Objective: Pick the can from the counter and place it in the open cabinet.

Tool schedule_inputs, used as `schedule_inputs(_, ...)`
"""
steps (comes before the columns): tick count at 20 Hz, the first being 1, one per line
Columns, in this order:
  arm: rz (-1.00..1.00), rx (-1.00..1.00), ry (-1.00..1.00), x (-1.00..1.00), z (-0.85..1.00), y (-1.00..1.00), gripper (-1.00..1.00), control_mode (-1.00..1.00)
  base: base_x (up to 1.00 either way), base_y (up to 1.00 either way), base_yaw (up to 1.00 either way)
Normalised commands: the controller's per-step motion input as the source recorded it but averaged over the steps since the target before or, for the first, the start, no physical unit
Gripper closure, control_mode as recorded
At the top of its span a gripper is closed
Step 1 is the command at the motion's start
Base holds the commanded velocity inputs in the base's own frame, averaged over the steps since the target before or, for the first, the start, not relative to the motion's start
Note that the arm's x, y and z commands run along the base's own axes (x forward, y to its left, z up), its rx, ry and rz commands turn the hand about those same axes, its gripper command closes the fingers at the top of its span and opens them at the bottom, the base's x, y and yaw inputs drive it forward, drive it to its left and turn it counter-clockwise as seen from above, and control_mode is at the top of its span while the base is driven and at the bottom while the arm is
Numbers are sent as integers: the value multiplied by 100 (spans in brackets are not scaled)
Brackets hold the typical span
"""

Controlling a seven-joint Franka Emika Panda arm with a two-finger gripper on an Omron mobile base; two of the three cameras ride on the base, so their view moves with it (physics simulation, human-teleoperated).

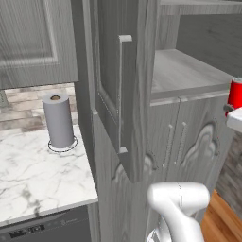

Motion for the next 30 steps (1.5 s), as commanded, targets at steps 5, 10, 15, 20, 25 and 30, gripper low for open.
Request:
schedule_inputs(5, -25, 19, 0, 36, 0, 9, 100, -100, 0, 0, 0)
schedule_inputs(10, -21, 11, -15, 14, 0, 7, 100, -100, 0, 0, 0)
schedule_inputs(15, -18, 2, -20, 8, 0, 5, 100, -100, 0, 0, 0)
schedule_inputs(20, -15, 0, -6, 0, 0, 0, 100, -100, 0, 0, 0)
schedule_inputs(25, -9, 0, 1, 0, 0, 0, 100, -100, 0, 0, 0)
schedule_inputs(30, -1, -1, 11, 0, 1, 0, 100, -100, 0, 0, 0)
